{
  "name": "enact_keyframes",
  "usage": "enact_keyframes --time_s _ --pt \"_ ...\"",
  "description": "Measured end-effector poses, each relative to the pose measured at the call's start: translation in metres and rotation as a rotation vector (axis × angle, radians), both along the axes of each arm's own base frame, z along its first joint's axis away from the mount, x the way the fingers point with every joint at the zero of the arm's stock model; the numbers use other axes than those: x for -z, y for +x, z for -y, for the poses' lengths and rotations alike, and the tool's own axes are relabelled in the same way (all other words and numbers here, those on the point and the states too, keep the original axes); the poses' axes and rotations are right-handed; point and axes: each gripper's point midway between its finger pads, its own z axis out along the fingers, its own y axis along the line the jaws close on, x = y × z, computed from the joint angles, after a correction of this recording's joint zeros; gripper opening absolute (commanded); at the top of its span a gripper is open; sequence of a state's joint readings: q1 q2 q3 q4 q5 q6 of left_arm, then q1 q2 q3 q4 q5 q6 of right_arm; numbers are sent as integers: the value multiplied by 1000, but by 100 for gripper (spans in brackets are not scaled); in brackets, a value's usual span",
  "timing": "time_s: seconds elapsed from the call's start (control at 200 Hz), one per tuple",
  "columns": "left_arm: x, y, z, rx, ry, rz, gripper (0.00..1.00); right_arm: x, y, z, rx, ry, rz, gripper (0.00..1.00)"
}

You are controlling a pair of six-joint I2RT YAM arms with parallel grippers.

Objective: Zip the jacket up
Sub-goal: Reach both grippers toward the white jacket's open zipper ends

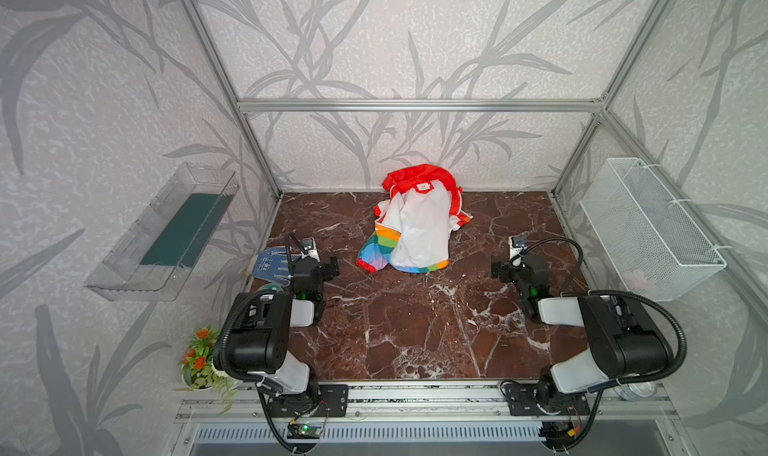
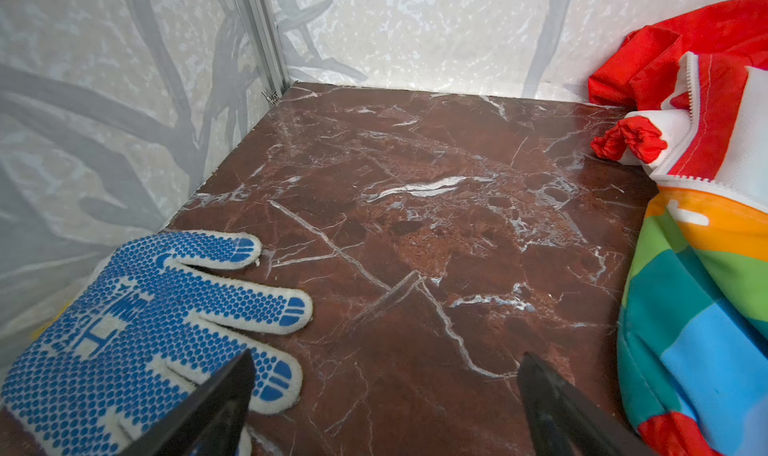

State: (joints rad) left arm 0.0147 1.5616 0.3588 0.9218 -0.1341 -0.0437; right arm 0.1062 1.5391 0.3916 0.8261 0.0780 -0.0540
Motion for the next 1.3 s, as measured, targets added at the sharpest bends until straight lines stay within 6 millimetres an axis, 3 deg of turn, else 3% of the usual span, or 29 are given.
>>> enact_keyframes --time_s 0.95,1.045,1.12,1.18,1.3 --pt "0 0 0 -1 4 -1 99 0 0 0 0 0 0 99" --pt "-2 -2 7 33 18 -32 99 -1 0 -2 -13 3 2 99" --pt "-24 1 17 71 25 -28 99 -3 -4 -9 -55 0 -30 99" --pt "-59 7 24 94 16 12 99 -16 -4 -16 -70 -1 -80 99" --pt "-137 21 43 152 -37 101 99 -101 18 -35 -54 70 -46 99"
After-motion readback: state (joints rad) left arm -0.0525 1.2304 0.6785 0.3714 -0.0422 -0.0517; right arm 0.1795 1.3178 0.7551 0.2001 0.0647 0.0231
